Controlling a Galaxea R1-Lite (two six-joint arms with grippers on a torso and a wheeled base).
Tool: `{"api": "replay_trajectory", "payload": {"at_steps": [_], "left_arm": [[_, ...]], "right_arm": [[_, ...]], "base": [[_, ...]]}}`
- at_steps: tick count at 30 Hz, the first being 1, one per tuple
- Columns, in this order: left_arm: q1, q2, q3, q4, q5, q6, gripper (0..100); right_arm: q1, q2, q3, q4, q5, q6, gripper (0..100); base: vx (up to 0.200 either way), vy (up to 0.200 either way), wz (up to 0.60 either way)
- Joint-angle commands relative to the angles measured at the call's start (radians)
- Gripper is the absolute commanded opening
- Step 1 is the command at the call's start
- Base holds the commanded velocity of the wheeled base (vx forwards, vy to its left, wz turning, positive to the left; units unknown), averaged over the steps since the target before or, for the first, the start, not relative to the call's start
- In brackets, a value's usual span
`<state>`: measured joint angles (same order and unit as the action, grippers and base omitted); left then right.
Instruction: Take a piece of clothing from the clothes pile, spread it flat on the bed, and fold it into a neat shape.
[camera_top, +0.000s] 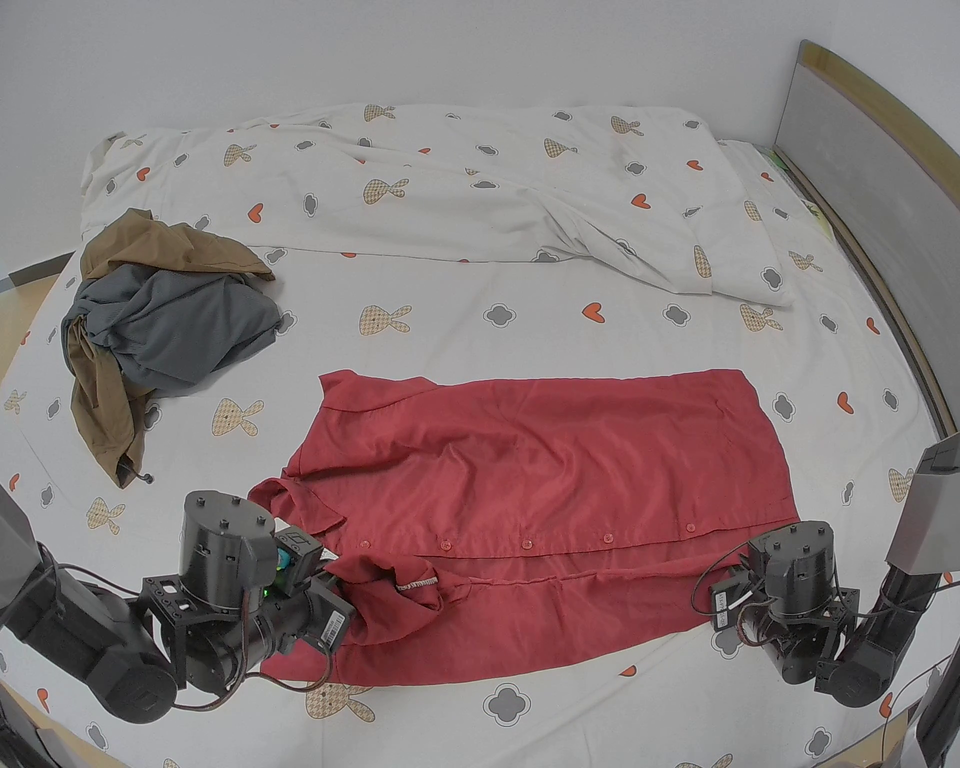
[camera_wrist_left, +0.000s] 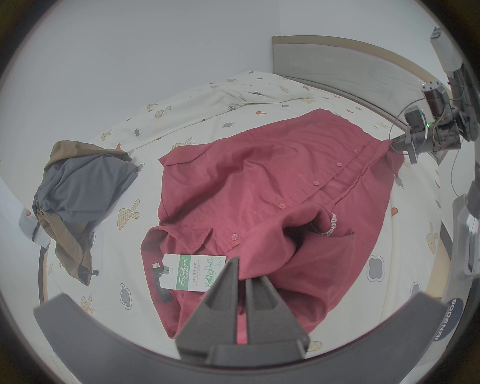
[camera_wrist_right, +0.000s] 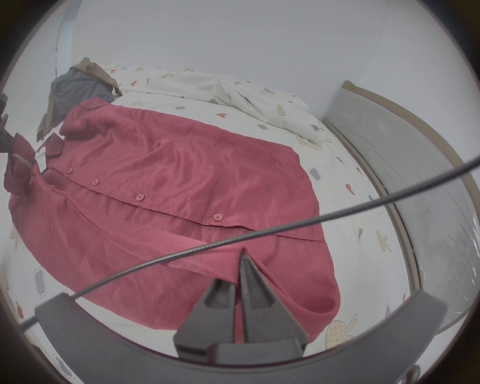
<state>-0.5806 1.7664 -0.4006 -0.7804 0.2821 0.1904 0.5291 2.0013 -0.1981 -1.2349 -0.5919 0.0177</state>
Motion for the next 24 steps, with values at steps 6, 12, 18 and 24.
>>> {"api": "replay_trajectory", "payload": {"at_steps": [6, 12, 18, 24], "left_arm": [[0.041, 0.047, -0.047, 0.0, -0.003, 0.0, 0], [0.041, 0.071, -0.072, 0.0, -0.003, 0.001, 0], [0.041, 0.087, -0.07, 0.0, -0.003, 0.0, 0], [0.053, 0.094, -0.067, 0.001, -0.001, 0.0, 0]], "right_arm": [[-0.005, 0.037, -0.05, 0.0, 0.0, -0.002, 0], [-0.017, 0.05, -0.066, 0.0, 0.0, -0.002, 0], [-0.023, 0.065, -0.09, 0.0, 0.0, -0.002, 0], [-0.023, 0.083, -0.104, 0.0, 0.0, -0.005, 0]], "base": [[0.0, 0.0, 0.0], [0.0, 0.0, 0.0], [0.0, 0.0, 0.0], [0.0, 0.0, 0.0]]}}
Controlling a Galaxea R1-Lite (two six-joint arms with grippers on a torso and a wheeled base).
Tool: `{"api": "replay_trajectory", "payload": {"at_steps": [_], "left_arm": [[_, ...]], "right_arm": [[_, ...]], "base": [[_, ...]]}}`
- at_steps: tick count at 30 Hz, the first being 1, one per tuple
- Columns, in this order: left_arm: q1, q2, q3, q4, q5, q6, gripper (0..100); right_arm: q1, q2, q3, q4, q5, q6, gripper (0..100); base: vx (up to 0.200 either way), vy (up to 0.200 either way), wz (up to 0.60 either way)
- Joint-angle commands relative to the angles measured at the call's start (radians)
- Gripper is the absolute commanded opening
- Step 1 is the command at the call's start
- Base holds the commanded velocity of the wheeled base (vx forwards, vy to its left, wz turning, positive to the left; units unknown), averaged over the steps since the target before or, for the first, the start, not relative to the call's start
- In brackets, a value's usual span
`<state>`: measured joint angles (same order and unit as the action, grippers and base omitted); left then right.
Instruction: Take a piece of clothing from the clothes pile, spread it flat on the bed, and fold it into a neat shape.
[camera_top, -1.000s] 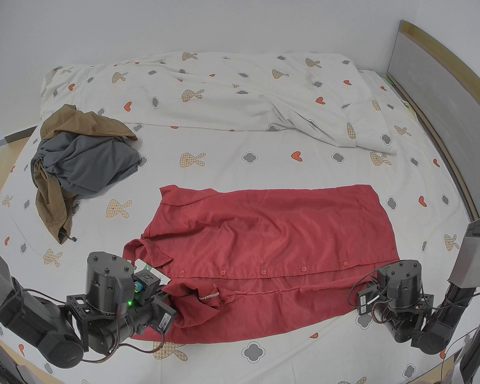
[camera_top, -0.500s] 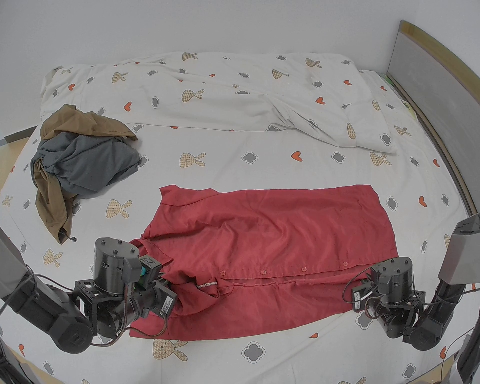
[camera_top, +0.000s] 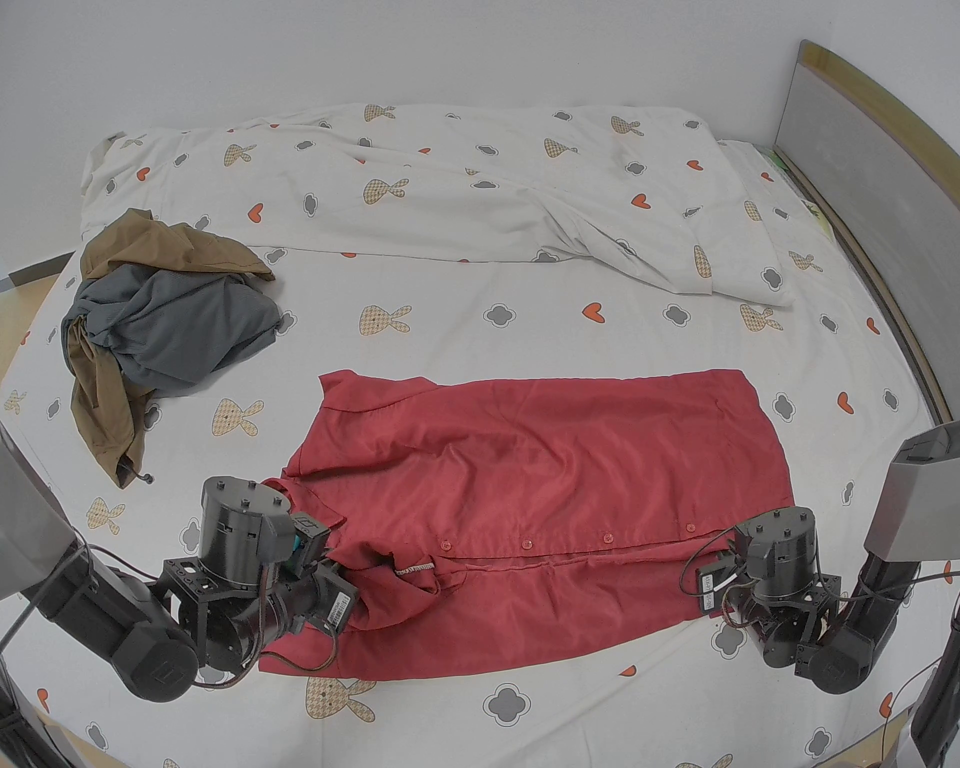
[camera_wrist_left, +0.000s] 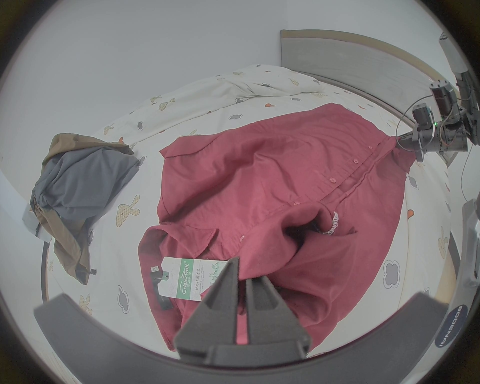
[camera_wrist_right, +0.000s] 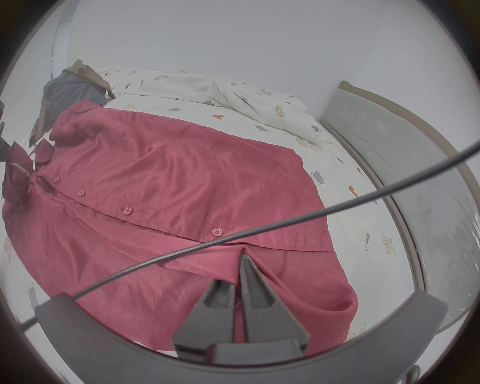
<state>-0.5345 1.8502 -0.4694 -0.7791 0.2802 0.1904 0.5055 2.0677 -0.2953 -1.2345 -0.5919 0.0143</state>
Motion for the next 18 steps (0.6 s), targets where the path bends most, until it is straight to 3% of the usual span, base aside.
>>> {"api": "replay_trajectory", "payload": {"at_steps": [1, 12, 18], "left_arm": [[0.011, 0.021, 0.001, -0.002, 0.002, 0.0, 100], [0.021, -0.046, 0.015, -0.009, 0.001, 0.0, 100], [0.03, -0.118, 0.028, -0.002, 0.001, 0.001, 100]], "right_arm": [[0.001, 0.02, -0.008, 0.0, 0.0, -0.002, 100], [-0.038, -0.063, -0.019, 0.0, 0.001, -0.02, 100], [-0.042, -0.173, 0.097, 0.013, 0.015, -0.06, 100]], "base": [[0.0, 0.0, 0.0], [0.0, 0.0, 0.0], [0.0, 0.0, 0.0]]}}
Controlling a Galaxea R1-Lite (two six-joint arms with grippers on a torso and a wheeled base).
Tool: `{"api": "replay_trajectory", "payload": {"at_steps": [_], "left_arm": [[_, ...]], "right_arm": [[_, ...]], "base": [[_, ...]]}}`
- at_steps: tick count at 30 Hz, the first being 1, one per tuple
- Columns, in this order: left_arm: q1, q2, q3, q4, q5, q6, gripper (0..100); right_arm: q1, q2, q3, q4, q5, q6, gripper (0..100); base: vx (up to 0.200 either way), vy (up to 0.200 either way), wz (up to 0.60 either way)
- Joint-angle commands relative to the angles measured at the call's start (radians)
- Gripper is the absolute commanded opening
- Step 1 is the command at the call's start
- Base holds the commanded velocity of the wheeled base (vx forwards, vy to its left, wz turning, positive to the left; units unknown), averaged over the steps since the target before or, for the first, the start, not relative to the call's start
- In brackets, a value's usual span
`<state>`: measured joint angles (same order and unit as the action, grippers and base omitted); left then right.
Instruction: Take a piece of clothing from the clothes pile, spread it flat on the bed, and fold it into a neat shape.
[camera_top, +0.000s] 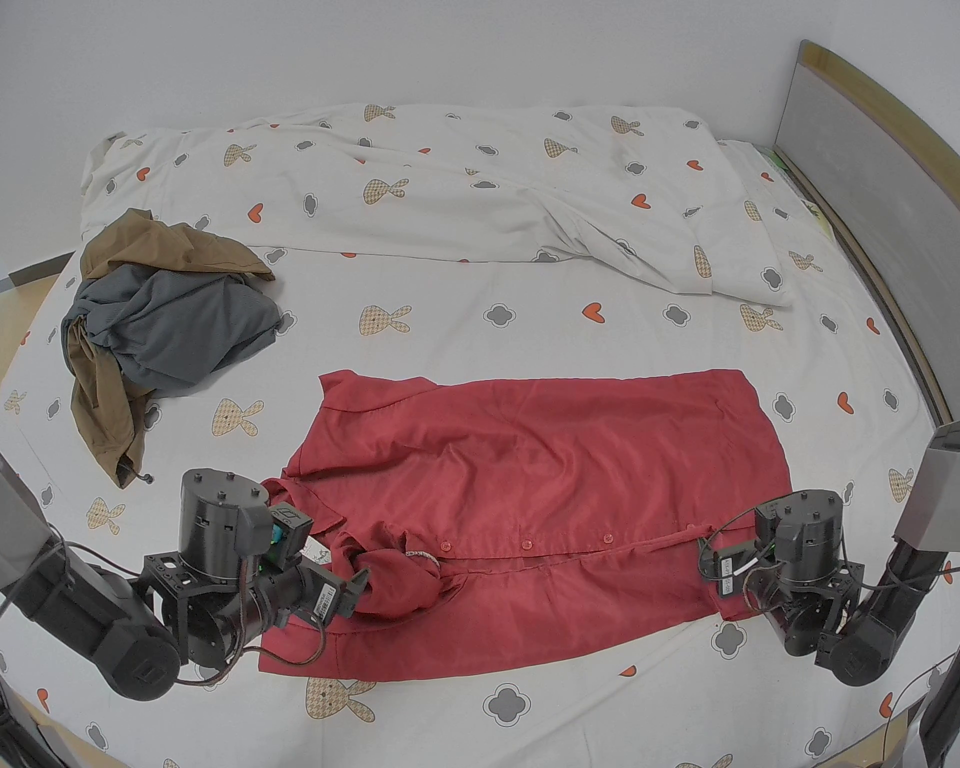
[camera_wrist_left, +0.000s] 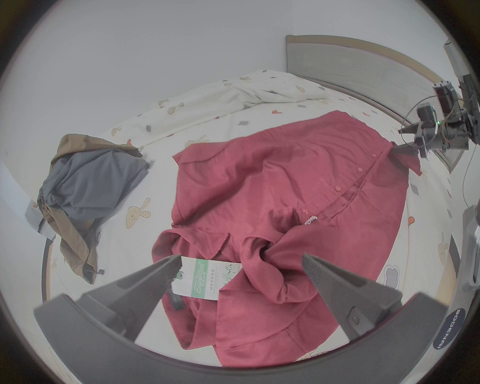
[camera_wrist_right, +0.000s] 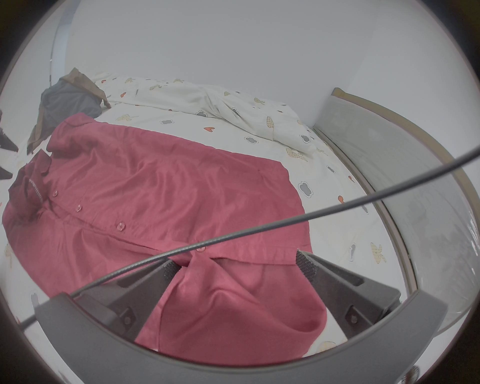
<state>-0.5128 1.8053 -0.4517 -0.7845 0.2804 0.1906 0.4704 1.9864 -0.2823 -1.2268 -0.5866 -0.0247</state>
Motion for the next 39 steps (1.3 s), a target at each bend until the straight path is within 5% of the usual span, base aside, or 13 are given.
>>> {"api": "replay_trajectory", "payload": {"at_steps": [1, 19, 31, 39], "left_arm": [[0.01, -0.086, 0.015, 0.004, 0.0, 0.001, 100], [-0.007, -0.093, 0.051, 0.002, -0.003, 0.009, 100], [-0.055, -0.057, 0.108, 0.004, -0.087, -0.027, 100], [-0.072, -0.027, 0.139, -0.002, -0.089, -0.027, 100]], "right_arm": [[0.001, -0.086, 0.164, -0.003, 0.031, -0.031, 100], [0.011, -0.041, 0.206, -0.011, 0.051, -0.031, 100], [0.019, -0.037, 0.176, -0.008, 0.057, -0.034, 100], [0.02, -0.037, 0.233, -0.008, 0.113, -0.05, 100]], "base": [[0.0, 0.0, 0.0], [0.0, 0.0, 0.0], [0.0, 0.0, 0.0], [0.0, 0.0, 0.0]]}}
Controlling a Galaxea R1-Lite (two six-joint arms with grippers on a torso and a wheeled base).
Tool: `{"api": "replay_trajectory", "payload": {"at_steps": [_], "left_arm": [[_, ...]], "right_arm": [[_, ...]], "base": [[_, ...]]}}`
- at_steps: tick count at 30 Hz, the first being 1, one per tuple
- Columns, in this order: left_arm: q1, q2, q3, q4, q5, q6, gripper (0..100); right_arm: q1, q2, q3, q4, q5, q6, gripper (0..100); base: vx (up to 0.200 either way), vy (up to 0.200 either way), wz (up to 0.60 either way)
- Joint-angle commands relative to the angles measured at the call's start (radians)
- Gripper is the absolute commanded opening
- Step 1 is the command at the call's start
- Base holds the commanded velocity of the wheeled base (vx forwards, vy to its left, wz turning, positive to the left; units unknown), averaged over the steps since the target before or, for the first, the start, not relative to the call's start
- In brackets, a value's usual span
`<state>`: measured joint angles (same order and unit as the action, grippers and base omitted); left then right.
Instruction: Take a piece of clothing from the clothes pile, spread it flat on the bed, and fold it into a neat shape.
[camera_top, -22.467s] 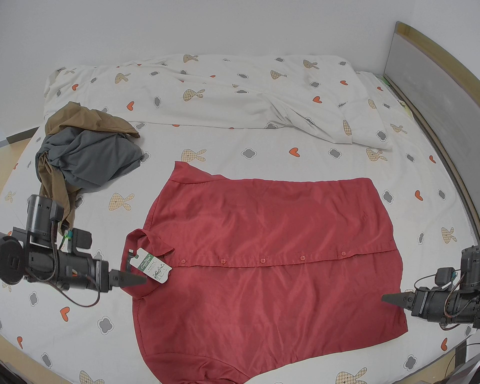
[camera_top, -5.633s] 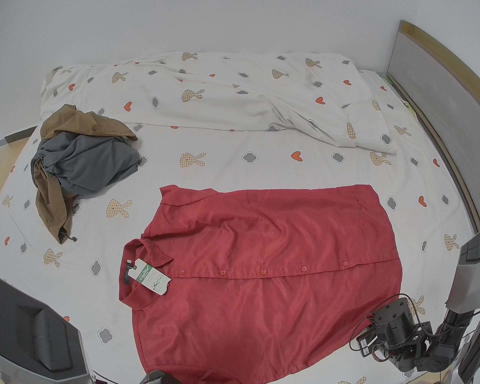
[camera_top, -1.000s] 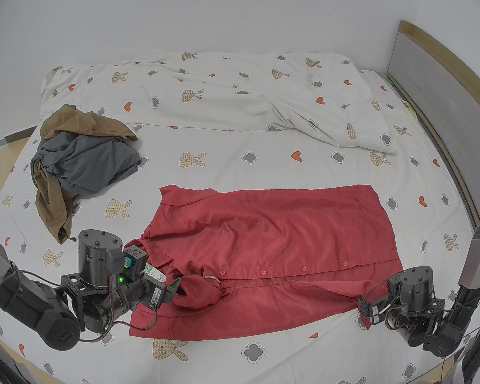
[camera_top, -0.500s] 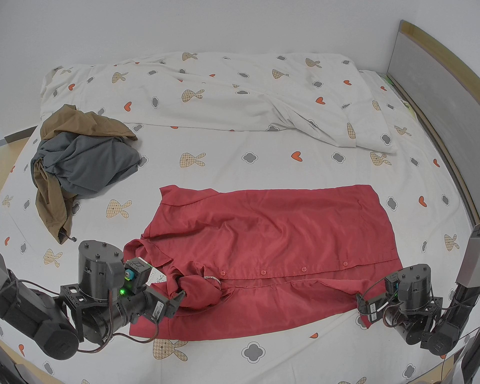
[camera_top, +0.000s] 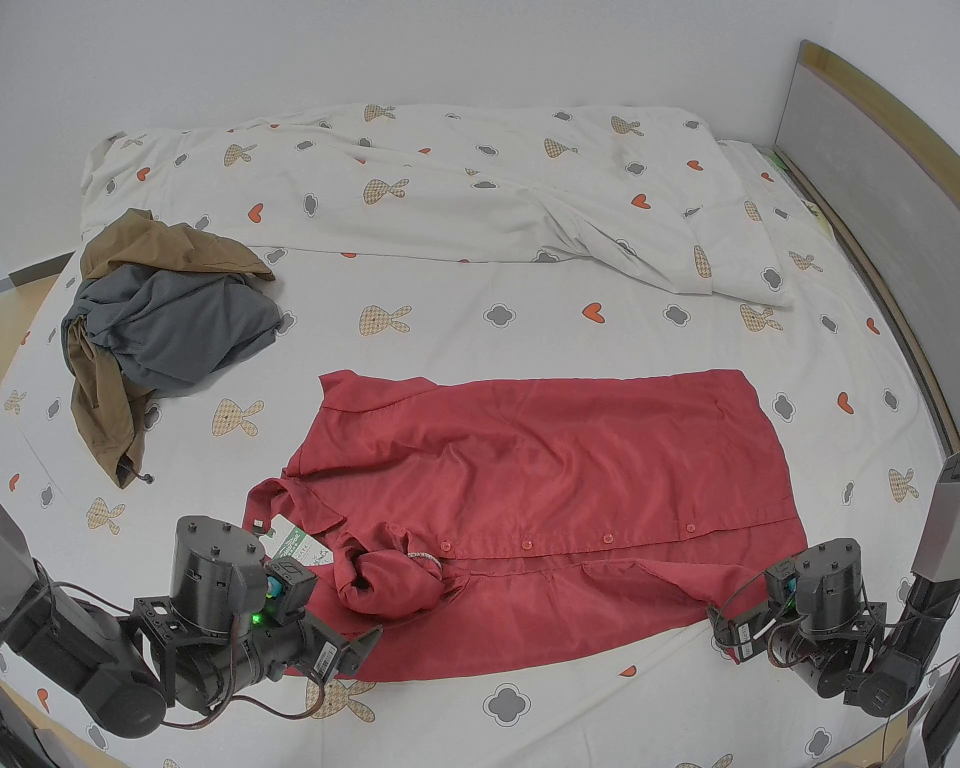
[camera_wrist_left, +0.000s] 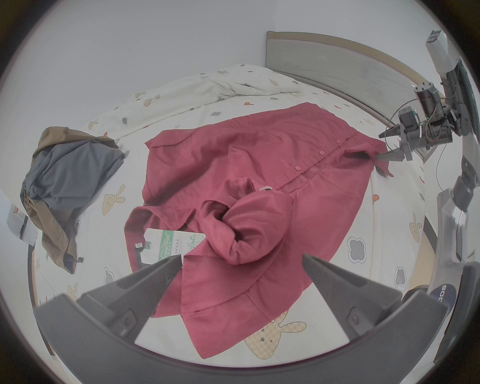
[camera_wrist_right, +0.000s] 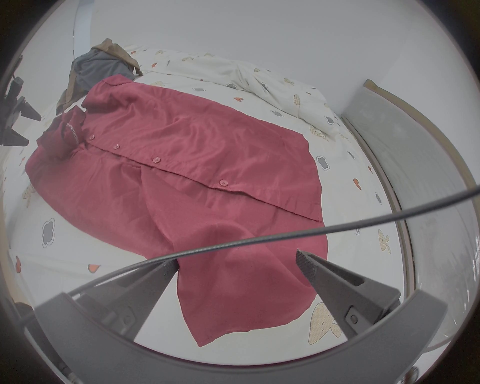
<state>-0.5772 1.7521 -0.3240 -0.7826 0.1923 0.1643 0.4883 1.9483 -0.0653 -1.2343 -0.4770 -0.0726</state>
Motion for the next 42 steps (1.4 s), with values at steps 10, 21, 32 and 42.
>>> {"api": "replay_trajectory", "payload": {"at_steps": [10, 21, 32, 42], "left_arm": [[-0.004, 0.116, 0.03, -0.046, -0.06, 0.0, 100], [-0.004, 0.109, 0.059, -0.109, -0.063, 0.004, 100], [-0.003, 0.104, 0.06, -0.109, -0.063, 0.003, 100], [0.004, 0.106, 0.057, -0.109, -0.063, 0.001, 100]], "right_arm": [[0.053, 0.049, 0.035, -0.002, 0.014, 0.005, 100], [0.052, 0.207, 0.065, -0.125, -0.028, -0.003, 100], [-0.004, 0.158, 0.065, -0.137, -0.038, -0.072, 100], [-0.034, 0.078, 0.065, -0.016, -0.038, -0.073, 0]], "base": [[0.0, 0.0, 0.0], [0.0, 0.0, 0.0], [0.0, 0.0, 0.0], [0.0, 0.0, 0.0]]}}
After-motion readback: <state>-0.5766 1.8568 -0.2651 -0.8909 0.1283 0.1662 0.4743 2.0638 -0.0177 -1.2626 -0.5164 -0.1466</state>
